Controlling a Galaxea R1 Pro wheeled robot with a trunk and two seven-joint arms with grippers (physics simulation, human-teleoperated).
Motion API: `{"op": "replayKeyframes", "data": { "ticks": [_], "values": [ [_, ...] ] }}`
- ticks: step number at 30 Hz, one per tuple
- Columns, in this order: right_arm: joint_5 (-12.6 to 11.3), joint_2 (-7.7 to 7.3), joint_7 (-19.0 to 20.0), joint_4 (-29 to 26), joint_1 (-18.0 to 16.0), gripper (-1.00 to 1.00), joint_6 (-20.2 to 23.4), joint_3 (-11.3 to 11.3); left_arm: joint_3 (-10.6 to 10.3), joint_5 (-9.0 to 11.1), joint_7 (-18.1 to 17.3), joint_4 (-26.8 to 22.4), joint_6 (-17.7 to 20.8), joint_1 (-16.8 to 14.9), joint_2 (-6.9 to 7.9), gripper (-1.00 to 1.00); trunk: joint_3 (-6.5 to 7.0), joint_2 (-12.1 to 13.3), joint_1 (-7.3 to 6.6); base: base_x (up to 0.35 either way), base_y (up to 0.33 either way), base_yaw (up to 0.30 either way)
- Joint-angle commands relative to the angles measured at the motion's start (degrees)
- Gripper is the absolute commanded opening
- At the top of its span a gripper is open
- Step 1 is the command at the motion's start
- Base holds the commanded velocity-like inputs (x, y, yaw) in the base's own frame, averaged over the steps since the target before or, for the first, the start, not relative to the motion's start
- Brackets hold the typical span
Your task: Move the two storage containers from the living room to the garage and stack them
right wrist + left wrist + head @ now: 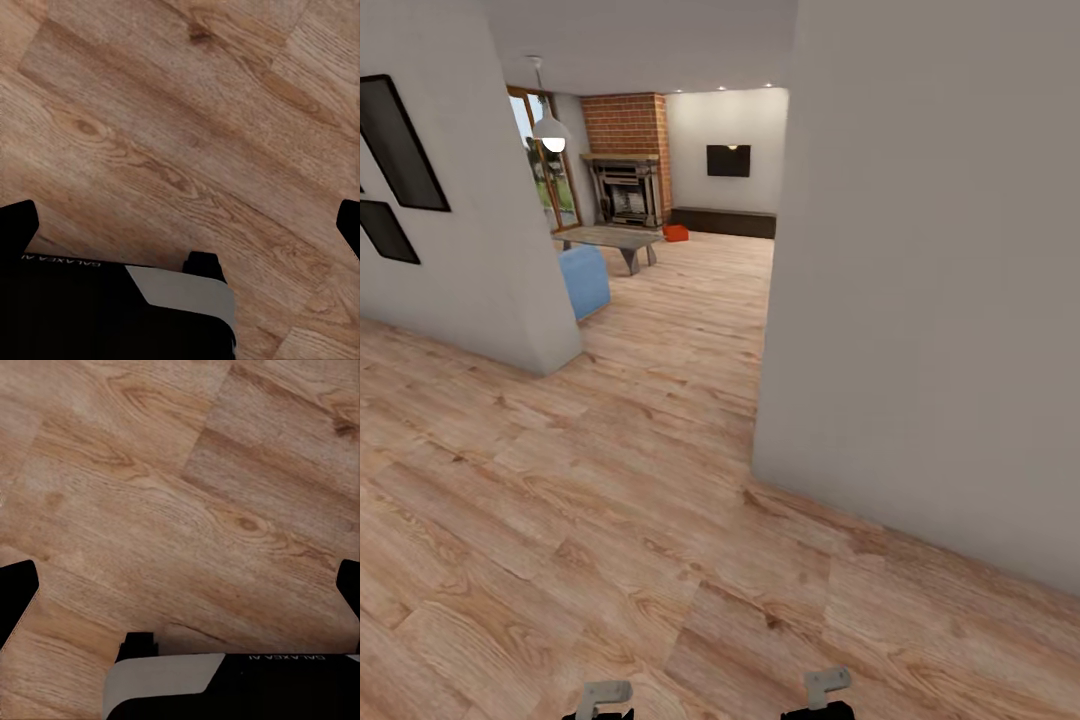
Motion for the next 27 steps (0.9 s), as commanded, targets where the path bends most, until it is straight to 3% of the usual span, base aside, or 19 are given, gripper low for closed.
{"op": "replayKeyframes", "data": {
  "ticks": [1,27],
  "values": [
    [0.3,-0.04,-0.3,0.0,0.0,1.00,0.2,0.3,-0.5,0.5,0.0,0.1,-0.2,-0.1,-0.03,1.00,-0.10,-0.1,0.05,0.298,0.070,0.102],
    [0.4,-0.10,-0.3,0.1,0.0,1.00,0.2,0.4,-0.6,0.5,0.0,0.1,-0.3,0.0,-0.08,1.00,-1.53,-0.1,0.05,0.314,0.062,0.214]
  ]
}}
